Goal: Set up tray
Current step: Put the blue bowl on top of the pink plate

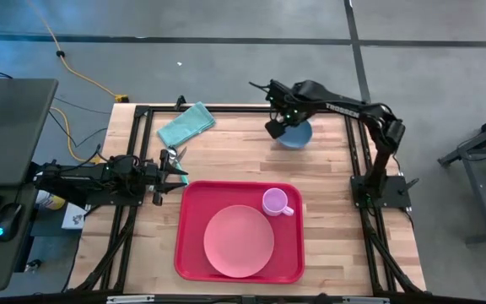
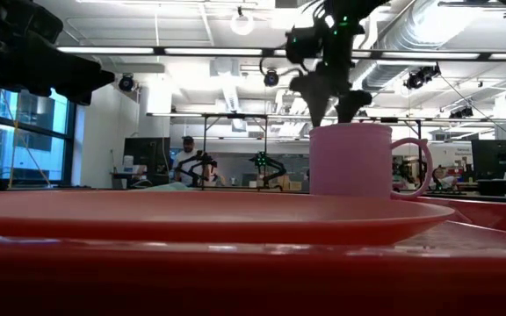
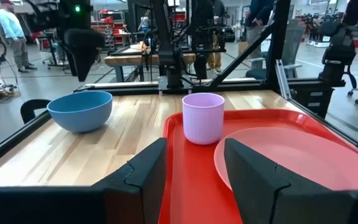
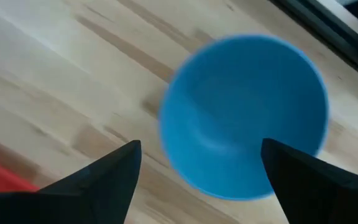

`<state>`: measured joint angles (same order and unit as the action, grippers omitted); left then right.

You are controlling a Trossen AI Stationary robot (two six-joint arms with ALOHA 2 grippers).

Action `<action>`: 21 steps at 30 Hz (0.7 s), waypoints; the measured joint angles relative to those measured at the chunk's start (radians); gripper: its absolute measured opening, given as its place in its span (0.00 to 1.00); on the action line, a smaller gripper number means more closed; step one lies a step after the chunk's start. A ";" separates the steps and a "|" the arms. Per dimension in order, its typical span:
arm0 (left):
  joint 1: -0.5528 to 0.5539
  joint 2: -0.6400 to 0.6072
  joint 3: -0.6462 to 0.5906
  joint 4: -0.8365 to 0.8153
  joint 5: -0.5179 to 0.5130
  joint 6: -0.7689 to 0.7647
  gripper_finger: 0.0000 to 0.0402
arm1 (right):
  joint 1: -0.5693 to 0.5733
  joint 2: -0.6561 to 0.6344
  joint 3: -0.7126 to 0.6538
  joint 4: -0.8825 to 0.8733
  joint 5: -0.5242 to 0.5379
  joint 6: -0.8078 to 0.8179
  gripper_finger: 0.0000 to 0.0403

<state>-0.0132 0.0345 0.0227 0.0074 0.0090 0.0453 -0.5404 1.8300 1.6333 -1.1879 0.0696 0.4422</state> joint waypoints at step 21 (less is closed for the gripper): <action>0.000 0.000 0.000 -0.002 -0.002 -0.004 0.48 | 0.019 0.158 0.000 0.079 -0.053 0.025 0.76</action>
<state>-0.0133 0.0346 0.0227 0.0051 0.0074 0.0418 -0.5213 1.9880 1.6333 -1.1085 0.0168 0.4672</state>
